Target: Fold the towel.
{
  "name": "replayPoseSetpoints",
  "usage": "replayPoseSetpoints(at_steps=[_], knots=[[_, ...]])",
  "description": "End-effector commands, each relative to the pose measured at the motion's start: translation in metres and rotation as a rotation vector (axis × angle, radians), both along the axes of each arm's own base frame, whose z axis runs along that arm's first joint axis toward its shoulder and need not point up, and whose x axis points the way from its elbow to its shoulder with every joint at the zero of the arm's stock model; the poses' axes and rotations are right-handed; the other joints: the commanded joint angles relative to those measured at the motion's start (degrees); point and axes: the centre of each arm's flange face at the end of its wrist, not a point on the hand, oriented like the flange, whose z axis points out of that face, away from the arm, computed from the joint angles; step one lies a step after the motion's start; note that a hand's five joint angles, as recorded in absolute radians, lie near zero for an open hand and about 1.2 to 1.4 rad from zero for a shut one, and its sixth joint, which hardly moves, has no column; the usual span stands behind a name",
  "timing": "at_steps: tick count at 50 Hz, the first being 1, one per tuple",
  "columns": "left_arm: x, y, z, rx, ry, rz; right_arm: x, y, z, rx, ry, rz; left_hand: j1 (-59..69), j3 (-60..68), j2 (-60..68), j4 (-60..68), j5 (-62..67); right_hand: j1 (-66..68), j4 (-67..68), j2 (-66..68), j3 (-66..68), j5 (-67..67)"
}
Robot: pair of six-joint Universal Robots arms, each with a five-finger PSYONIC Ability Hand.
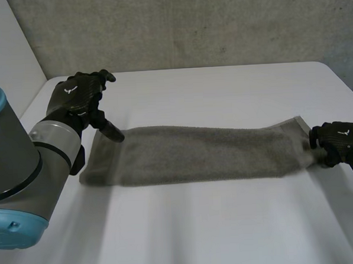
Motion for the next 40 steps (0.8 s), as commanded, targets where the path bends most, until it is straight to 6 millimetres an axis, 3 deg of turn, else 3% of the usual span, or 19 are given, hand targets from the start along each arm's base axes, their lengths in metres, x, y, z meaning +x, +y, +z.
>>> replayPoseSetpoints(at_steps=[1, 7, 14, 20, 22, 23, 25, 26, 27, 28, 29, 30, 31, 33, 34, 35, 36, 38, 40], knots=[[-0.004, -0.004, -0.010, 0.014, -0.009, -0.006, -0.004, -0.008, 0.002, -0.023, 0.008, -0.011, -10.1, -6.7, -16.7, -19.7, -12.0, 20.3, 21.1, 20.9, 21.3, 20.9], [-0.013, -0.009, -0.030, 0.057, -0.026, -0.066, -0.010, -0.016, 0.008, -0.049, 0.016, -0.027, -9.9, -6.5, -16.5, -19.5, -11.8, 21.7, 22.6, 22.4, 22.8, 22.4], [-0.014, -0.015, -0.040, 0.085, -0.035, -0.090, -0.056, -0.041, 0.031, -0.115, 0.056, -0.143, -9.9, -6.5, -16.5, -19.5, -11.8, 21.7, 22.6, 22.4, 22.8, 22.4], [-0.013, -0.016, -0.040, 0.084, -0.034, -0.085, -0.059, -0.052, 0.055, -0.140, 0.109, -0.133, -10.1, -6.7, -16.7, -19.7, -12.0, 21.7, 22.6, 22.4, 22.8, 22.4], [-0.013, -0.016, -0.039, 0.081, -0.033, -0.087, -0.017, -0.050, 0.077, -0.161, 0.104, -0.035, -10.1, -6.7, -16.7, -19.7, -12.0, 21.7, 22.6, 22.4, 22.8, 22.4], [-0.014, -0.016, -0.039, 0.081, -0.033, -0.087, -0.017, -0.050, 0.077, -0.162, 0.104, -0.034, -10.1, -6.7, -16.7, -19.7, -12.0, 21.7, 22.6, 22.4, 22.8, 22.4], [-0.013, -0.017, -0.040, 0.081, -0.033, -0.085, 0.042, -0.038, 0.100, -0.203, 0.092, 0.093, -10.1, -6.7, -16.7, -19.7, -12.0, 21.7, 22.6, 22.4, 22.8, 22.4], [-0.013, -0.017, -0.040, 0.081, -0.033, -0.085, 0.043, -0.038, 0.100, -0.204, 0.092, 0.094, -10.1, -6.7, -16.7, -19.7, -12.0, 21.7, 22.6, 22.4, 22.8, 22.4], [-0.013, -0.017, -0.041, 0.084, -0.034, -0.085, 0.072, -0.028, 0.108, -0.225, 0.083, 0.151, -9.9, -6.5, -16.5, -19.5, -11.8, 21.7, 22.6, 22.4, 22.8, 22.4], [-0.013, -0.017, -0.041, 0.084, -0.034, -0.085, 0.072, -0.028, 0.108, -0.225, 0.083, 0.151, -9.9, -6.5, -16.5, -19.5, -11.8, 21.7, 22.6, 22.4, 22.8, 22.4], [-0.013, -0.017, -0.041, 0.085, -0.035, -0.084, 0.099, -0.018, 0.113, -0.245, 0.079, 0.199, -9.9, -6.5, -16.5, -19.5, -11.8, 21.7, 22.6, 22.4, 22.8, 22.4], [-0.013, -0.017, -0.041, 0.085, -0.035, -0.084, 0.125, -0.007, 0.114, -0.260, 0.078, 0.252, -10.1, -6.7, -16.7, -19.7, -12.0, 21.7, 22.6, 22.4, 22.8, 22.4], [-0.013, -0.017, -0.041, 0.085, -0.035, -0.084, 0.125, -0.007, 0.114, -0.260, 0.078, 0.252, -10.1, -6.7, -16.7, -19.7, -12.0, 21.7, 22.6, 22.4, 22.8, 22.4], [-0.013, -0.017, -0.042, 0.086, -0.036, -0.084, 0.182, 0.022, 0.113, -0.285, 0.060, 0.378, -10.1, -6.7, -16.7, -19.7, -12.0, 21.7, 22.6, 22.4, 22.8, 22.4], [-0.013, -0.017, -0.042, 0.086, -0.036, -0.084, 0.183, 0.022, 0.113, -0.285, 0.060, 0.379, -10.1, -6.7, -16.7, -19.7, -12.0, 21.7, 22.6, 22.4, 22.8, 22.4], [-0.013, -0.017, -0.042, 0.086, -0.036, -0.084, 0.209, 0.039, 0.110, -0.291, 0.051, 0.444, -10.1, -6.7, -16.7, -19.7, -12.0, 21.7, 22.6, 22.4, 22.8, 22.4], [-0.013, -0.017, -0.042, 0.086, -0.036, -0.084, 0.209, 0.039, 0.110, -0.291, 0.051, 0.445, -10.1, -6.7, -16.7, -19.7, -12.0, 21.7, 22.6, 22.4, 22.8, 22.4], [-0.013, -0.017, -0.041, 0.085, -0.035, -0.082, 0.252, 0.069, 0.098, -0.290, 0.039, 0.552, -10.1, -6.7, -16.7, -19.7, -12.0, 21.7, 22.6, 22.4, 22.8, 22.4], [-0.013, -0.017, -0.040, 0.082, -0.034, -0.082, 0.269, 0.083, 0.089, -0.281, 0.037, 0.598, -10.3, -6.9, -16.9, -19.9, -12.2, 21.7, 22.6, 22.4, 22.8, 22.4]])
